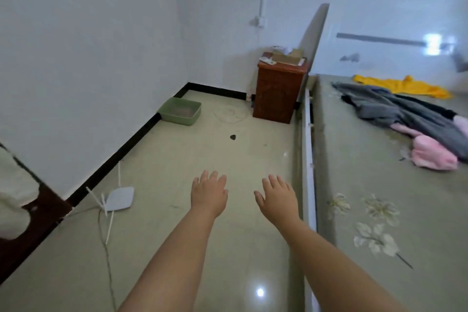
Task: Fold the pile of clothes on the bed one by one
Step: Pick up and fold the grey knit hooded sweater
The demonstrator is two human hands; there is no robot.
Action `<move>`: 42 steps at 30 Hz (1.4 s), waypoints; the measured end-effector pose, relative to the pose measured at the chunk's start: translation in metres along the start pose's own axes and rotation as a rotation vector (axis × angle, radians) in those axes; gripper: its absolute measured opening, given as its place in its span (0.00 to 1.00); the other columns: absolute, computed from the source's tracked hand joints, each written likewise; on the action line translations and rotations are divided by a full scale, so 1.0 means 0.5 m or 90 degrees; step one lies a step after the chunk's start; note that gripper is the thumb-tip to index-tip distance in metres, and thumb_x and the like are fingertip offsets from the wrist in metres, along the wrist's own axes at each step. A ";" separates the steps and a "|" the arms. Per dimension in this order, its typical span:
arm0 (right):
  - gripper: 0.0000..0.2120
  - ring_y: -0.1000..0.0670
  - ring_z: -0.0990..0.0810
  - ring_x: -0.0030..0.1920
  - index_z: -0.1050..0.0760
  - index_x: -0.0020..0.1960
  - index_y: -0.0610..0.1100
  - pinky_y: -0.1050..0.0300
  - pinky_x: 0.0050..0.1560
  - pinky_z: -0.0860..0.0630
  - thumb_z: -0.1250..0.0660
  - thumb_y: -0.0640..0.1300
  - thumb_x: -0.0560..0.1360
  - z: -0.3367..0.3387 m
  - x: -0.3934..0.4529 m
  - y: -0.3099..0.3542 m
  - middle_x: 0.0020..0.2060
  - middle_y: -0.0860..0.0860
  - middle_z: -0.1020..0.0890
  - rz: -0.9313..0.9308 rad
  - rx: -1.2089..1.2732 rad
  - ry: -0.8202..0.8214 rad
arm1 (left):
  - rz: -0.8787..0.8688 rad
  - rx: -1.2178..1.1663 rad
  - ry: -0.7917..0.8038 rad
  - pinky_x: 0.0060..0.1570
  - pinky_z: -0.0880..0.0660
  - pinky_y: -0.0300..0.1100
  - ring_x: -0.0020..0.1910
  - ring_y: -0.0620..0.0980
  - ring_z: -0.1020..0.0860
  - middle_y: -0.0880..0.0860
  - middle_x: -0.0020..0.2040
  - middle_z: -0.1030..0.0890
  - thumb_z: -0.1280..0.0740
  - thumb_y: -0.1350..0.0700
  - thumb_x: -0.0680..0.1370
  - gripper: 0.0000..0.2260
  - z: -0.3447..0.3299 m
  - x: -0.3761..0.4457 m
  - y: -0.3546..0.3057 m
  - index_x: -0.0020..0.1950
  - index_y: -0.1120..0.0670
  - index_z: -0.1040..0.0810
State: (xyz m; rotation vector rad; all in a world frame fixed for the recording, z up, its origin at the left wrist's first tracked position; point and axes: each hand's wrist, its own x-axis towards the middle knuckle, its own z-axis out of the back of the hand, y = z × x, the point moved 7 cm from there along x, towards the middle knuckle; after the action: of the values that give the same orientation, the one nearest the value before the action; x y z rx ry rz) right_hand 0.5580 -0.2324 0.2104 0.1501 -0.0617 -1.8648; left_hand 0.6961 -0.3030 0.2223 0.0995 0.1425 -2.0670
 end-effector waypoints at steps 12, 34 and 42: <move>0.24 0.47 0.44 0.73 0.41 0.72 0.43 0.52 0.71 0.46 0.50 0.53 0.80 0.173 0.453 -0.425 0.72 0.47 0.39 -0.207 0.011 -0.089 | -0.201 0.032 -0.083 0.64 0.39 0.47 0.69 0.55 0.40 0.53 0.68 0.34 0.46 0.51 0.80 0.18 0.182 0.619 -0.302 0.69 0.53 0.35; 0.24 0.47 0.46 0.74 0.42 0.73 0.43 0.50 0.71 0.47 0.51 0.54 0.80 0.309 1.285 -1.067 0.73 0.46 0.42 -0.490 0.038 -0.133 | -0.544 0.081 -0.027 0.63 0.36 0.48 0.67 0.55 0.37 0.54 0.67 0.31 0.47 0.52 0.80 0.17 0.278 1.678 -0.880 0.68 0.54 0.34; 0.25 0.46 0.46 0.74 0.43 0.73 0.43 0.49 0.71 0.46 0.51 0.55 0.80 0.238 1.370 -1.480 0.73 0.46 0.42 -0.648 0.073 -0.079 | -0.620 0.105 -0.004 0.61 0.35 0.44 0.65 0.51 0.34 0.53 0.66 0.30 0.47 0.52 0.80 0.17 0.197 1.963 -1.188 0.67 0.55 0.34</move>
State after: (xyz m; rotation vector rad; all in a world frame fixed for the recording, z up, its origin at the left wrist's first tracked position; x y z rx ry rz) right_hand -0.3569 -0.6722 0.1907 0.1582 -0.2067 -2.8888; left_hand -0.2966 -0.8863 0.2265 0.1416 0.0046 -3.0511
